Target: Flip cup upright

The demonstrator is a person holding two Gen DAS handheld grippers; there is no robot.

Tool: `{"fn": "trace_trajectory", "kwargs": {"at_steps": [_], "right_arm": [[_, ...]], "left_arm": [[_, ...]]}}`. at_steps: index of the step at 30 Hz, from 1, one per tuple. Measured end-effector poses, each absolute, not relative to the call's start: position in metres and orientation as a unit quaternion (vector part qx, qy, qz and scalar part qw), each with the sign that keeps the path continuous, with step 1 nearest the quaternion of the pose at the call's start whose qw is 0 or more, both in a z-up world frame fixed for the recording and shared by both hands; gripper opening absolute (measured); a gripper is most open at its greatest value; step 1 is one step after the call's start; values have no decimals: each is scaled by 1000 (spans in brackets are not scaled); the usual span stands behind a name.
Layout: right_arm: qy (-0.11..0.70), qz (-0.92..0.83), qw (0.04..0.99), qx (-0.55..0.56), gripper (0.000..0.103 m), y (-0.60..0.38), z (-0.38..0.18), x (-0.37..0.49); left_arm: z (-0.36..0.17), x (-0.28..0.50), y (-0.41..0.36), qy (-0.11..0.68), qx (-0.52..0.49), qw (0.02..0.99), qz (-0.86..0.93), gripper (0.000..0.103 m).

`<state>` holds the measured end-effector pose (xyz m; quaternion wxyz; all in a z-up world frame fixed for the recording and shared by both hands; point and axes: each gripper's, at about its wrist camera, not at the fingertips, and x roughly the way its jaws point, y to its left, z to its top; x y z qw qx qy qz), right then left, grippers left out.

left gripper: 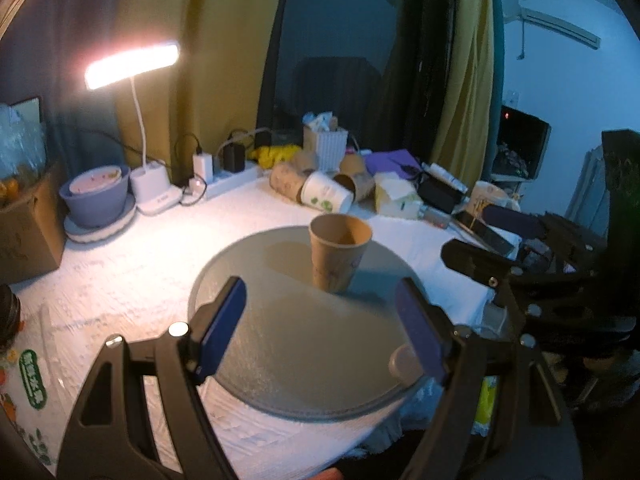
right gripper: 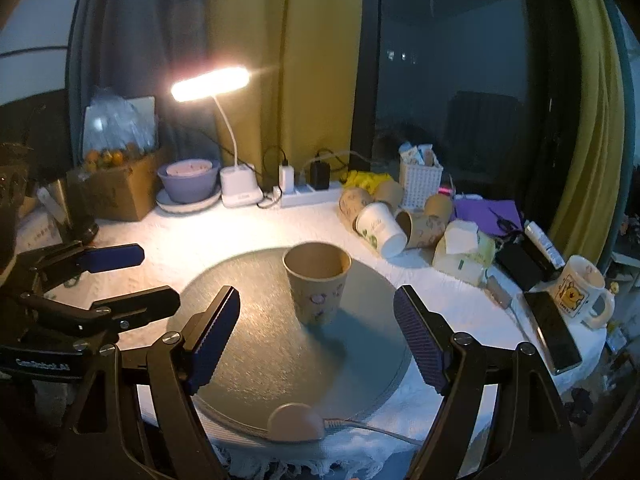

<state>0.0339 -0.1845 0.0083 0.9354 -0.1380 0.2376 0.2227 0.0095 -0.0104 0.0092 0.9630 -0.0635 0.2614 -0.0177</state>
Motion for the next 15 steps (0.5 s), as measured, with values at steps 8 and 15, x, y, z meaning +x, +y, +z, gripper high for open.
{"fn": "trace_trajectory", "kwargs": {"at_steps": [8,15], "right_arm": [[213,224,941,-139,82,-186,34,19],[189,223,946,-142,82,-189,52,4]], "left_arm": [[35,-6,-14,221,-54,973,-26,84],[55,-20,-18,198,-29,980,-16,85]]}}
